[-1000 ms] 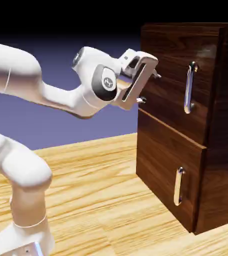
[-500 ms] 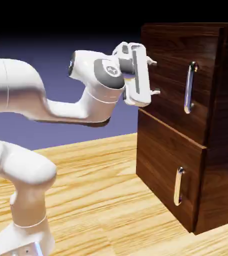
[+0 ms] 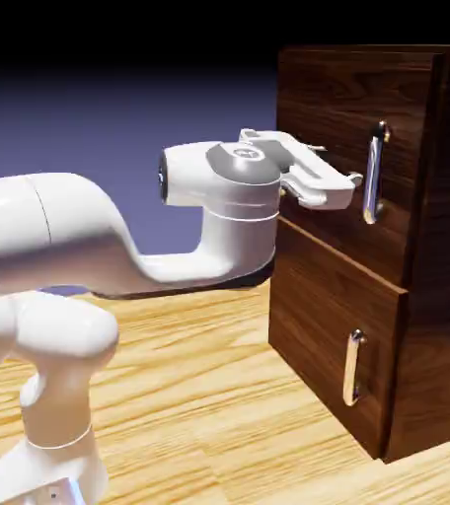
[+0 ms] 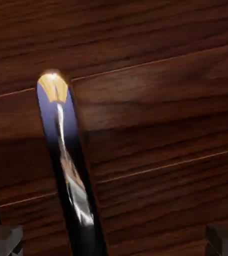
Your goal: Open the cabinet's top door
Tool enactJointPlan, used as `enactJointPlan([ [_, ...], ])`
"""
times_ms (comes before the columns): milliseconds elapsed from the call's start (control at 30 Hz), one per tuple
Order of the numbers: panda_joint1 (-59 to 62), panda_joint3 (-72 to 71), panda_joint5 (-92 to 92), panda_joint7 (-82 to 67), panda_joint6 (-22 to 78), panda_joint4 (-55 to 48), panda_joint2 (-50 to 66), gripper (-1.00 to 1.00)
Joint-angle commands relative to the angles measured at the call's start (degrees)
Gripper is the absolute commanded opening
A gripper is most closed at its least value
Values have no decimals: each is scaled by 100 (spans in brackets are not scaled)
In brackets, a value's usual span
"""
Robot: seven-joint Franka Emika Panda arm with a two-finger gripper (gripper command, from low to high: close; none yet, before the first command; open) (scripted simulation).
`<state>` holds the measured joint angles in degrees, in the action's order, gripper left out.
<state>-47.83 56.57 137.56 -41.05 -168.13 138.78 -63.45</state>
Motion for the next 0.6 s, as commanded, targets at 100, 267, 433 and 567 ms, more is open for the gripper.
enactJointPlan([
  [100,-343,261,448,-226,75,-199,-43,0],
  [267,-1170,653,660,-170,309,-738,140,-100],
  [433,-340,18,391,-57,868,36,24,-100],
  [567,490,-707,-53,-15,1420,791,-161,-100],
])
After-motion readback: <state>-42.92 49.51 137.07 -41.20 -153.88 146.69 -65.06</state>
